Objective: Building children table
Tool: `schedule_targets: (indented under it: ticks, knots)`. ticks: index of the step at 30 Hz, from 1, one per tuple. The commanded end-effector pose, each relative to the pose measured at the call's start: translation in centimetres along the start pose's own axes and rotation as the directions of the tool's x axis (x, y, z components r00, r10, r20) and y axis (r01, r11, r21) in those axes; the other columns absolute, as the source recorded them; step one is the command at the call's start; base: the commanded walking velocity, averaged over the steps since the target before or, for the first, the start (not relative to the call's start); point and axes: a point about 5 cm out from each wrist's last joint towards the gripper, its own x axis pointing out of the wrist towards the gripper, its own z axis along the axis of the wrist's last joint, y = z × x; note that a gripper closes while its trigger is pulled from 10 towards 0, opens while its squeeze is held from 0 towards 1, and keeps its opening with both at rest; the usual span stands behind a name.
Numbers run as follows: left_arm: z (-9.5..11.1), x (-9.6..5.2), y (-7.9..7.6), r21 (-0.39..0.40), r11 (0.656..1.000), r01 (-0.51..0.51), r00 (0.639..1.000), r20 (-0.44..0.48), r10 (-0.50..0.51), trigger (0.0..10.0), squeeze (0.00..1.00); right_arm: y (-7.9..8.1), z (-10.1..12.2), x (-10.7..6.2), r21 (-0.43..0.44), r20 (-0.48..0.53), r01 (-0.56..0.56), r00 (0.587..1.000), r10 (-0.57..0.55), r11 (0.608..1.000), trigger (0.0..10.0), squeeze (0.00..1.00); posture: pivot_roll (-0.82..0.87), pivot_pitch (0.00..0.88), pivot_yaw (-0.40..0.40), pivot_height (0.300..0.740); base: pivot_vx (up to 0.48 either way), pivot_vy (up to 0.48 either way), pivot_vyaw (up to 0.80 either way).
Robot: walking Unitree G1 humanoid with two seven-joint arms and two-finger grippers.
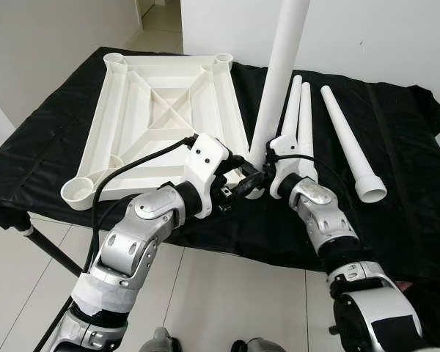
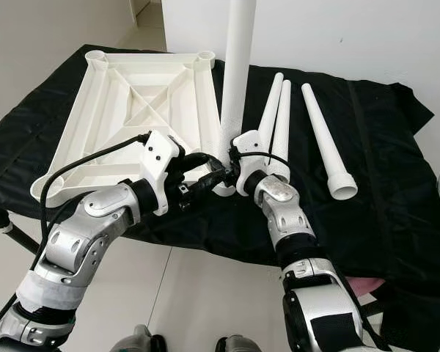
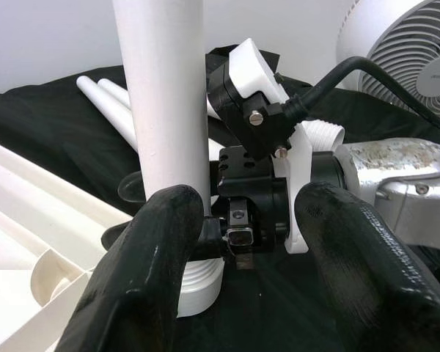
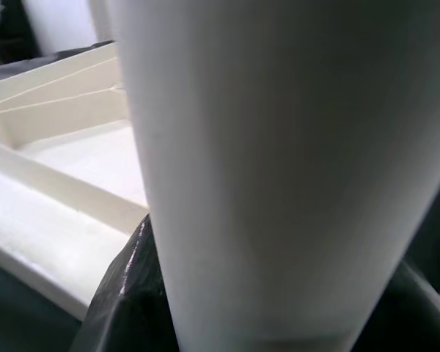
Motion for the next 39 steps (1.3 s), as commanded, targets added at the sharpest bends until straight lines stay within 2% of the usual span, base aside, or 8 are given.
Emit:
schedule_targets:
  ticks: [1,8,19,20,27,28,29,39]
  knots:
    - [-0.2,0.1,-0.4,-0.007,1.0,0.007,1.0,-0.005,-0.007,10.0,0.0,0.5,-1.2,-0.1,0.039,-0.051,0.043,0.998,-0.041,0.998,10.0,0.0,-0.07,0.04,0.015,0.74,0.0,0.0,0.0]
    - [-0.1,0.1,-0.4,-0.007,1.0,0.006,1.0,-0.005,-0.006,10.0,0.0,1.0,-1.5,0.2,0.11,-0.059,0.293,0.956,-0.288,0.95,10.0,0.0,-0.06,0.053,0.011,0.74,0.0,0.0,0.0]
    - [-0.2,0.1,-0.3,-0.007,1.0,-0.004,1.0,-0.004,0.004,10.0,0.0,2.7,-1.4,0.2,0.151,-0.055,0.419,0.908,-0.416,0.895,10.0,0.0,-0.06,0.054,0.008,0.74,0.0,0.0,0.0]
    - [-0.1,0.1,-0.3,-0.006,1.0,-0.006,1.0,-0.003,0.006,10.0,0.0,3.0,-1.0,0.2,0.164,-0.033,0.406,0.913,-0.406,0.899,10.0,1.0,-0.06,0.052,0.011,0.74,0.0,0.0,0.0]
    - [-0.2,0.0,-0.3,0.001,1.0,-0.004,1.0,-0.004,0.005,10.0,0.0,2.8,0.1,-0.5,0.156,0.046,0.382,0.918,-0.393,0.911,10.0,1.0,-0.06,0.052,0.013,0.74,0.0,0.0,0.0]
    - [-0.1,0.0,-0.3,0.005,1.0,-0.007,1.0,-0.004,0.007,10.0,0.0,2.9,0.2,-0.6,0.151,0.058,0.375,0.92,-0.387,0.915,10.0,0.21,-0.06,0.052,0.013,0.74,0.0,0.0,0.0]
    - [-0.1,0.0,-0.2,0.008,1.0,-0.01,1.0,-0.004,0.01,10.0,0.0,2.9,0.3,-0.9,0.149,0.069,0.367,0.922,-0.38,0.918,10.0,0.0,-0.06,0.052,0.013,0.74,0.0,0.0,0.0]
    - [0.0,-0.9,1.6,0.031,0.996,-0.081,0.997,-0.003,0.081,10.0,0.0,3.0,1.0,-2.0,0.151,0.128,0.324,0.93,-0.344,0.934,10.0,0.0,-0.07,0.067,0.023,0.74,0.0,0.0,0.0]
